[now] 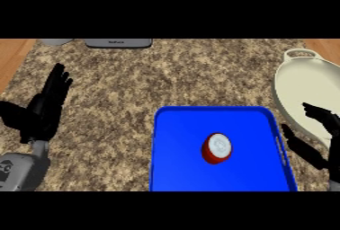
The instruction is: Pick the can from the tray and place it in the pot
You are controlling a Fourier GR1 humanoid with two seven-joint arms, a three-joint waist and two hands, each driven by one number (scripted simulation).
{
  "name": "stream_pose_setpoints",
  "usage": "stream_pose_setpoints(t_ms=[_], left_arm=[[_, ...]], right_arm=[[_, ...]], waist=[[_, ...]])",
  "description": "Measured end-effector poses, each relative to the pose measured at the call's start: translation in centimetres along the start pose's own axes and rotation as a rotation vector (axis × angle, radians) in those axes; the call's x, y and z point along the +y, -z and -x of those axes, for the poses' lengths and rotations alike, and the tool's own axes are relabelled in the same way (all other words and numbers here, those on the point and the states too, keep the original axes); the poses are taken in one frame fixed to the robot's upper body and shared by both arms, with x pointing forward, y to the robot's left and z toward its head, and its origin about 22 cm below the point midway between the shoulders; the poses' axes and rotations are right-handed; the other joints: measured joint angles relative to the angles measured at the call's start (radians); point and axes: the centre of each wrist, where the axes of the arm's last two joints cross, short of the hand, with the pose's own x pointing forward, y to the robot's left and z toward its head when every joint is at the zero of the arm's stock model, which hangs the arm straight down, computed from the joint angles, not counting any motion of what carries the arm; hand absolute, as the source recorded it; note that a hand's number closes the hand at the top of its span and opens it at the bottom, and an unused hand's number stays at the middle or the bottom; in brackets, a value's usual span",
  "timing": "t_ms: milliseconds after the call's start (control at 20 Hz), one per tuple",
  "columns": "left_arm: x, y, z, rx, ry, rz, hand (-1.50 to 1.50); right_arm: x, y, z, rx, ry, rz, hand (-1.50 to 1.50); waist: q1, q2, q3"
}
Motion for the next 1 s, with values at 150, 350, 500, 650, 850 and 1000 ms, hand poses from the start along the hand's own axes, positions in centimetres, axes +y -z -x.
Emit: stream_pose_setpoints(t_ms=[150,350,500,650,850,1000], left_arm=[[0.5,-0.3,-1.0,0.001,-0.024,-0.024,0.0],[0.6,-0.6,-2.1,-0.001,-0.032,-0.048,0.0],[0.4,-0.4,-2.3,0.001,-0.035,-0.059,0.0],[-0.1,-0.4,-2.5,0.003,-0.038,-0.056,0.0],[-0.1,-0.4,-2.7,0.001,-0.039,-0.05,0.0],[-0.5,-0.7,-2.8,-0.001,-0.046,-0.036,0.0]], right_arm=[[1.5,-2.1,0.9,-0.078,-0.004,0.035,-1.5],[1.4,-2.8,-1.1,-0.156,-0.023,0.004,-1.5],[1.0,-3.5,-3.3,-0.138,-0.059,-0.087,-1.5],[0.5,-3.5,-5.0,-0.08,-0.125,-0.223,-1.5],[0.6,-3.2,-7.1,0.013,-0.254,-0.404,-1.5],[1.6,-3.1,-9.0,0.072,-0.354,-0.512,-1.5]], waist=[[-0.003,0.0,0.002],[-0.007,0.001,0.003],[-0.011,0.001,0.002],[-0.009,0.002,0.0],[0.002,0.004,-0.001],[0.011,0.004,-0.001]])
